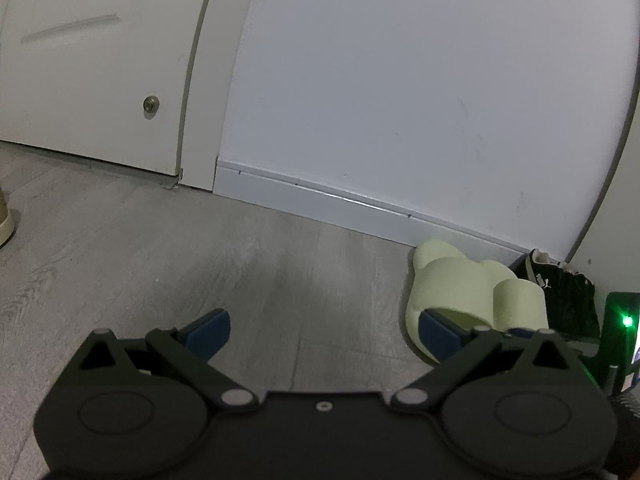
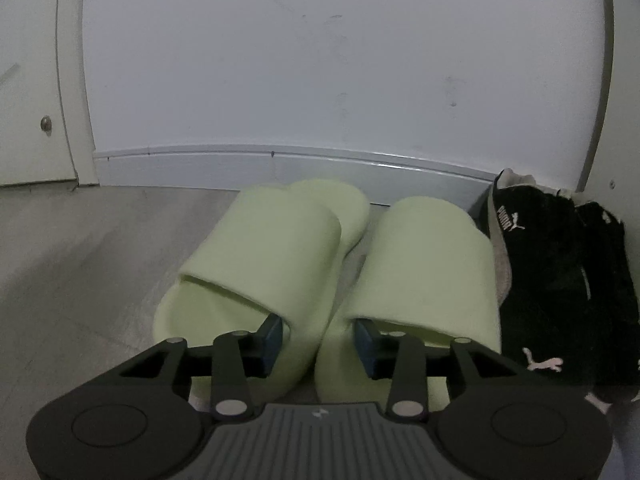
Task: Organize scattered shoes
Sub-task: 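Carry the pale green slides to the wall beside the black sneakers, then lower the pale green slides by the wall and open the right tool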
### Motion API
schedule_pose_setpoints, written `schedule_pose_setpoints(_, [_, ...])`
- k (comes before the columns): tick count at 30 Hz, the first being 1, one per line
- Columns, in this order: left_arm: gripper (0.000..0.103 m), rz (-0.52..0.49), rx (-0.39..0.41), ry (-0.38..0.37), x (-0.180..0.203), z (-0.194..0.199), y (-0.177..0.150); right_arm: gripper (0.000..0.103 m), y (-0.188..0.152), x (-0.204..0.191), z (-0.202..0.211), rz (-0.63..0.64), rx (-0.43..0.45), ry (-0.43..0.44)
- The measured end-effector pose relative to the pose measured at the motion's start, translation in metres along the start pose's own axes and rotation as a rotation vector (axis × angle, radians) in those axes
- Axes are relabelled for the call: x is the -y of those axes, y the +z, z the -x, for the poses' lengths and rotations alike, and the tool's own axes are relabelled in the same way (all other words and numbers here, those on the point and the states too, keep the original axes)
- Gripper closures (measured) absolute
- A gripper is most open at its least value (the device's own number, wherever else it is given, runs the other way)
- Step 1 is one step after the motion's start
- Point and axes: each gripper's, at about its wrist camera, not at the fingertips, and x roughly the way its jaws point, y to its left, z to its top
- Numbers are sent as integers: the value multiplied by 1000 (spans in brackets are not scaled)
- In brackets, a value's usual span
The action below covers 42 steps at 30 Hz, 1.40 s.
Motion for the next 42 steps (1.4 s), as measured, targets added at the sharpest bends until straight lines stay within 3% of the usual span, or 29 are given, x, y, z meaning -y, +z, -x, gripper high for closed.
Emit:
schedule_pose_setpoints(6, [1,-18,-14,29,1,-5,-1,54,3,0,13,-35,-40,-48])
schedule_pose_setpoints(9, [1,-39,-20,42,4,-7,-2,43,4,0,30,-151,-43,-44])
schedule_pose_setpoints(10, [1,-46,-21,44,5,-7,-2,35,4,-1,34,-177,-37,-38])
schedule_pose_setpoints(11, [1,-53,-21,46,6,-7,-2,26,3,-5,36,-169,-23,-31])
schedule_pose_setpoints(13, [1,-67,-22,49,7,-7,-3,19,1,-22,32,-102,5,-27])
schedule_pose_setpoints(17, [1,-100,-24,66,8,-7,-5,19,-8,-62,12,84,54,-87])
schedule_pose_setpoints(24, [1,-97,-31,49,9,-10,-5,20,-10,-91,0,252,143,-101])
schedule_pose_setpoints(27, [1,-115,-33,48,11,-10,-6,20,-12,-99,-3,262,138,-57])
schedule_pose_setpoints(34, [1,-126,-43,64,12,-12,-7,22,-14,-105,-10,278,109,-104])
schedule_pose_setpoints(37, [1,-121,-66,109,11,-14,-6,22,-13,-108,-9,300,101,-119])
schedule_pose_setpoints(42, [1,-82,-112,167,-1,-10,0,20,-9,-103,-3,225,59,-117])
